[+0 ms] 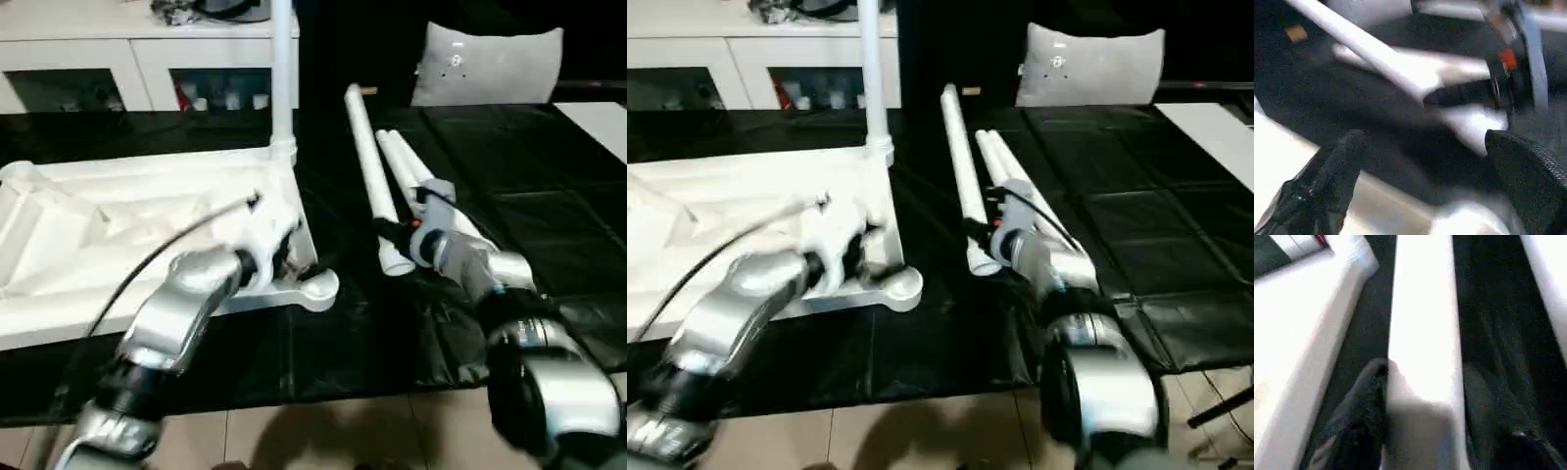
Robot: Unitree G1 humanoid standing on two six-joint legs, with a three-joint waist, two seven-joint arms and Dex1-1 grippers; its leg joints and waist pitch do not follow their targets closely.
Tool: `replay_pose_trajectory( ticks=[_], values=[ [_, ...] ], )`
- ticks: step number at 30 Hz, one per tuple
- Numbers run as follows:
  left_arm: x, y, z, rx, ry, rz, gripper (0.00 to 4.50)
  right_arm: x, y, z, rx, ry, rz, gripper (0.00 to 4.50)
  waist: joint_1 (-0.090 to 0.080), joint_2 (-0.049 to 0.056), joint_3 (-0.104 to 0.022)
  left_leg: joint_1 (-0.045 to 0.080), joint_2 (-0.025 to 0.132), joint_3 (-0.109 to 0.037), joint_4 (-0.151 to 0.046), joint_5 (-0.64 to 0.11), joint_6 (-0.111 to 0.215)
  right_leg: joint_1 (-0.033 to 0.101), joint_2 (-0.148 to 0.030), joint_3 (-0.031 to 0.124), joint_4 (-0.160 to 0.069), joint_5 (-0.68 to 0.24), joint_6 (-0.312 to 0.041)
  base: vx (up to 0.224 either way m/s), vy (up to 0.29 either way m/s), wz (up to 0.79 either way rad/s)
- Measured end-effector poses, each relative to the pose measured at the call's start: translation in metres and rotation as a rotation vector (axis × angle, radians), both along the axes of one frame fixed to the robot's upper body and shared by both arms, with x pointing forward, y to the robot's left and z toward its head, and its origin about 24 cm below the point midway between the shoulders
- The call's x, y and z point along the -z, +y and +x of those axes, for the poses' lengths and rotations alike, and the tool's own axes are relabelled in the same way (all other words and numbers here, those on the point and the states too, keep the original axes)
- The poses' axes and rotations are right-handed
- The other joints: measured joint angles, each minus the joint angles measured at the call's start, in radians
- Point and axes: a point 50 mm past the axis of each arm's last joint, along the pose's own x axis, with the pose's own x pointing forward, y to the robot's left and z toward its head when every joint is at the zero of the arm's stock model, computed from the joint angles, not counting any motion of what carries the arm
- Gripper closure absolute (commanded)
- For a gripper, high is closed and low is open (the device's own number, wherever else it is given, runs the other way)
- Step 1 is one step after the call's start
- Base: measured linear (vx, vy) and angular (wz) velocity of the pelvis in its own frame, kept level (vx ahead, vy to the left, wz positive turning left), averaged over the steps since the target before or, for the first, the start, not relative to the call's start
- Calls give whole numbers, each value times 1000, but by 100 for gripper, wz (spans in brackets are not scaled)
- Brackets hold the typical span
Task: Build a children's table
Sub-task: Pick table leg
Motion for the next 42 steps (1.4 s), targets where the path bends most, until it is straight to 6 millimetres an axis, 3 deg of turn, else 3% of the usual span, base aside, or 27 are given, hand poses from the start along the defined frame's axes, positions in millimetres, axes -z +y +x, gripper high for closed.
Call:
replay_pose_trajectory(
  ticks=[9,12,20,24,31,42],
  values=[
    [-39,-22,20,-59,6,-421,0,-45,2,-21,-116,-339,323,262,1,10,0,-3,0,0,0,2,7,-1,0,-1,-4,1,0,0,0,0],
    [-47,-27,22,-40,29,-524,0,-46,3,-31,-158,-360,377,262,1,10,0,-4,0,0,0,2,9,-1,0,-1,-6,1,0,0,0,0],
    [-50,-28,24,-47,63,-636,0,-56,10,-48,-271,-414,445,262,1,23,0,-6,0,0,-1,1,11,-1,0,-2,-9,1,0,0,0,0],
    [-53,-29,21,-15,143,-790,0,-58,17,-60,-374,-420,489,262,5,23,0,-7,0,0,-1,1,11,-1,0,-2,-11,1,1,0,0,0],
    [-52,-32,18,31,253,-893,0,-58,23,-68,-446,-407,516,262,16,23,0,-7,0,0,-1,1,11,-1,0,-2,-11,1,3,0,0,0],
    [-63,-28,13,96,255,-998,94,-58,29,-71,-517,-383,547,262,30,23,0,-9,0,0,-1,1,12,-2,0,-2,-11,1,4,0,0,0]
  ],
)
